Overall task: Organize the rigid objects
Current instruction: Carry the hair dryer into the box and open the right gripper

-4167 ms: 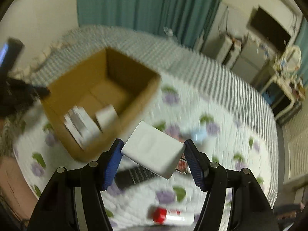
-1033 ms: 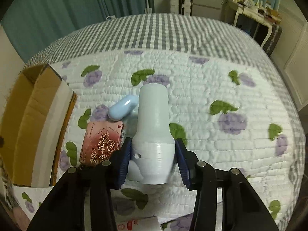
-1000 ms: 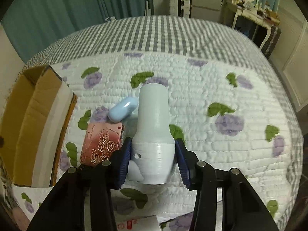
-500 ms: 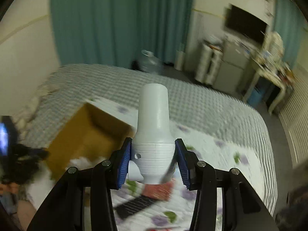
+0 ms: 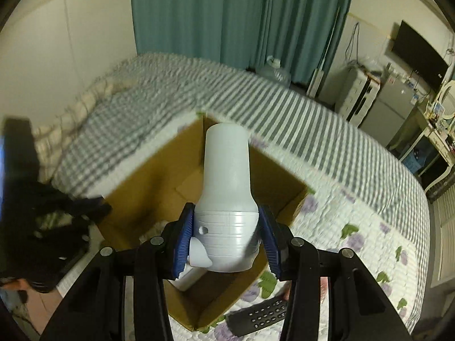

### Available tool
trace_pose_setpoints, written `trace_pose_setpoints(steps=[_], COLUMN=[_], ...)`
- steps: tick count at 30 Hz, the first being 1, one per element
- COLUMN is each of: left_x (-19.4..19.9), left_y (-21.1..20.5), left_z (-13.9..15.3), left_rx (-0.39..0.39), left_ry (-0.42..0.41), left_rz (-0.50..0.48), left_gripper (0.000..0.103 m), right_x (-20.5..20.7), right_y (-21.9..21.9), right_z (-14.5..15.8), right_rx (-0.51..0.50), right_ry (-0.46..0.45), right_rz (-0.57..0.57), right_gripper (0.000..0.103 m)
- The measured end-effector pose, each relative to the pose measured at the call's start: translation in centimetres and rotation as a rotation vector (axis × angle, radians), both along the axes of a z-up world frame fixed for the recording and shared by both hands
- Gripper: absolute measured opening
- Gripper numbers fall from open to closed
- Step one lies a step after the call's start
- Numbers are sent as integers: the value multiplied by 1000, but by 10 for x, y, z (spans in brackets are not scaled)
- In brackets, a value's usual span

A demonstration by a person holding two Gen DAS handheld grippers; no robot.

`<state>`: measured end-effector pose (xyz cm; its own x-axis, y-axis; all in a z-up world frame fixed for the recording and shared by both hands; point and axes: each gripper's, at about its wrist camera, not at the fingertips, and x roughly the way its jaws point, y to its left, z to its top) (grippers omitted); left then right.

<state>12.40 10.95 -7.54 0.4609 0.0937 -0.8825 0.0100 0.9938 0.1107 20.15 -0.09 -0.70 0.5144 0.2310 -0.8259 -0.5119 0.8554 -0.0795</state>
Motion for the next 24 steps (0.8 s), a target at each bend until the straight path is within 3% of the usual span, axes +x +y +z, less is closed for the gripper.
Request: trace_pose_setpoints(steps=[7,21,22,24], left_x=[0,-1,-1,-1], left_y=[-2,-2,-2,-2], left_z=[0,0,0,0], left_rx=[-2,-1,-2,-8], left_ry=[3,4,4,7], left_rz=[0,1,2,0], left_gripper=[7,7,7,7], right_x=[17,14,14,12], right_y=[-2,-7,-9,-11], right_z=[-55,-53,-51,-45], right_rx=[-83,-47,-34,-17], right_ry=[74,63,62,50], right_rz=[-27,-47,-51,-61], right_gripper=[45,45,47,71])
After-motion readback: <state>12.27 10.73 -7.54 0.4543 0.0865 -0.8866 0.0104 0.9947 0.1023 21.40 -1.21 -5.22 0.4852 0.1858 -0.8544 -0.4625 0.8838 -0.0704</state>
